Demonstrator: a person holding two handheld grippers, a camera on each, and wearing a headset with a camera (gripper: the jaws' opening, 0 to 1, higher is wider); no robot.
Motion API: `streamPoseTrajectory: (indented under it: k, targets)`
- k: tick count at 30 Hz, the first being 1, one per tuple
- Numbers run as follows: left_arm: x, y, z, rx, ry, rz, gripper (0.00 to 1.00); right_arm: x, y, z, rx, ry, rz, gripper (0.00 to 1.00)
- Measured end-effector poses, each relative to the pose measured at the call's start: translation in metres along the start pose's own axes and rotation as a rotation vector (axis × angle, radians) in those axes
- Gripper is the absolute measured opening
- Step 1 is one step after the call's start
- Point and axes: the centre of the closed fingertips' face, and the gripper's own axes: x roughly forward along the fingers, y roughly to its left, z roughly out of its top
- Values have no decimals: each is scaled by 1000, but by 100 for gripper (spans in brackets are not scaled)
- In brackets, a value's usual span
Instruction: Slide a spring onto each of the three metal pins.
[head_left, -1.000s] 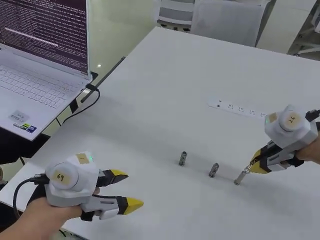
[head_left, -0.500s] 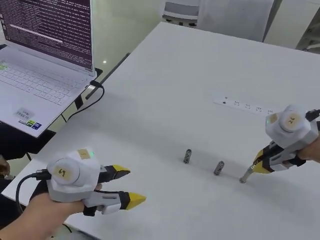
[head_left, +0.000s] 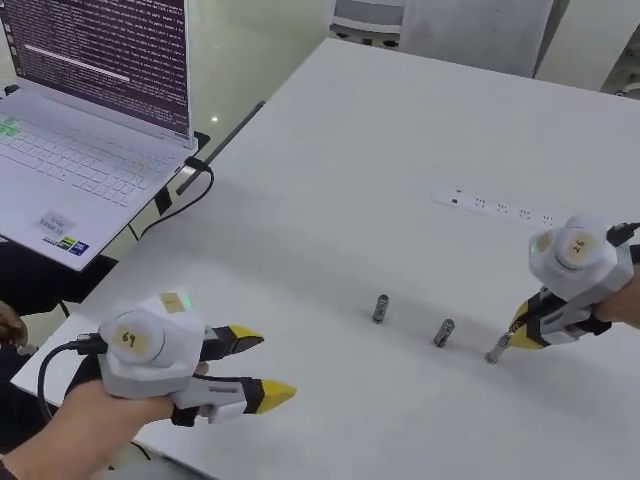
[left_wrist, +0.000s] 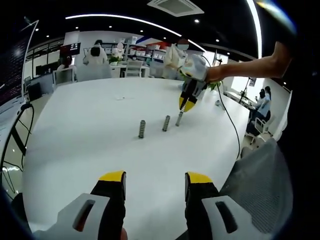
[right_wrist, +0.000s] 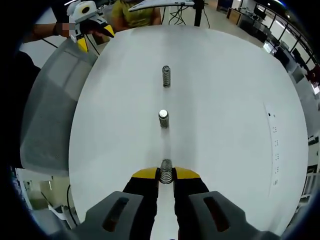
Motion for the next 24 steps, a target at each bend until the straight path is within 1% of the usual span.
streamPoseTrajectory:
  k: [5, 8, 9, 10, 17, 24]
  targets:
    - [-1, 0, -1, -5, 0, 2, 42, 6, -2, 0, 0, 4, 1, 9]
    - [-1, 1, -2, -7, 3, 3, 42, 10, -2, -3, -9, 20, 3, 9]
    - [-1, 1, -3, -8, 3, 4, 41, 15, -4, -7, -8, 23, 3, 9]
    - [-1, 1, -3, -9, 3, 4, 41, 16, -4, -7, -8, 22, 4, 9]
    - [-2, 2, -4, -12, 5, 7, 41, 22, -4, -9, -11, 37, 4, 9]
    - [-1, 3, -2, -11, 4, 7, 41, 25, -4, -12, -6, 46, 2, 9]
